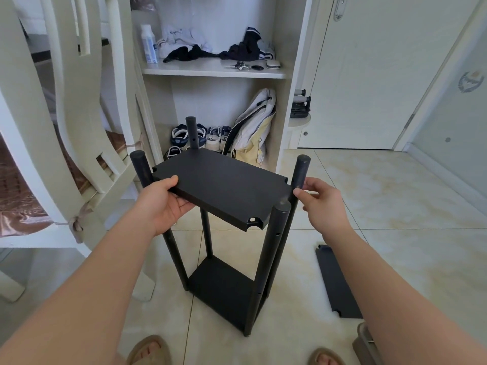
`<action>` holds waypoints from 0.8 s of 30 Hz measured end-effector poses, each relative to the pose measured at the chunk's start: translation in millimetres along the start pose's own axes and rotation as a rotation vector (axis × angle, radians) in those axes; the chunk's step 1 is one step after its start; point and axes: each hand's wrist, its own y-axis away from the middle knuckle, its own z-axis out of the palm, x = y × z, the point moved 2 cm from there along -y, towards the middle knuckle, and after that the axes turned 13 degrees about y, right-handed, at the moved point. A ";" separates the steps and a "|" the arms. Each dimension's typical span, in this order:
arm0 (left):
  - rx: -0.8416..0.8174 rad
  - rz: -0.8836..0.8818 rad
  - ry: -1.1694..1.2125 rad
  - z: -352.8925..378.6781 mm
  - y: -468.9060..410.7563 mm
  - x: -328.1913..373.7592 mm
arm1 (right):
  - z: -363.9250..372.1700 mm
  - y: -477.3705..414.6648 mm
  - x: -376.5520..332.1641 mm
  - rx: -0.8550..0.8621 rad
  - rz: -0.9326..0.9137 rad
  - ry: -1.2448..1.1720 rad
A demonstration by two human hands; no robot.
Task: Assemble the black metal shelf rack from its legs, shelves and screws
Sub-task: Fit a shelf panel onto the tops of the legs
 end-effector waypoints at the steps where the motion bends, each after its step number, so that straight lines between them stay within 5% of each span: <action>1: -0.002 0.001 -0.006 0.2 0.3 -0.7 | -0.1 0.1 -0.3 0.000 -0.005 -0.005; 24: -0.044 0.018 0.013 -7.5 8.3 -6.0 | -10.4 94.8 -34.7 -0.067 -0.061 0.033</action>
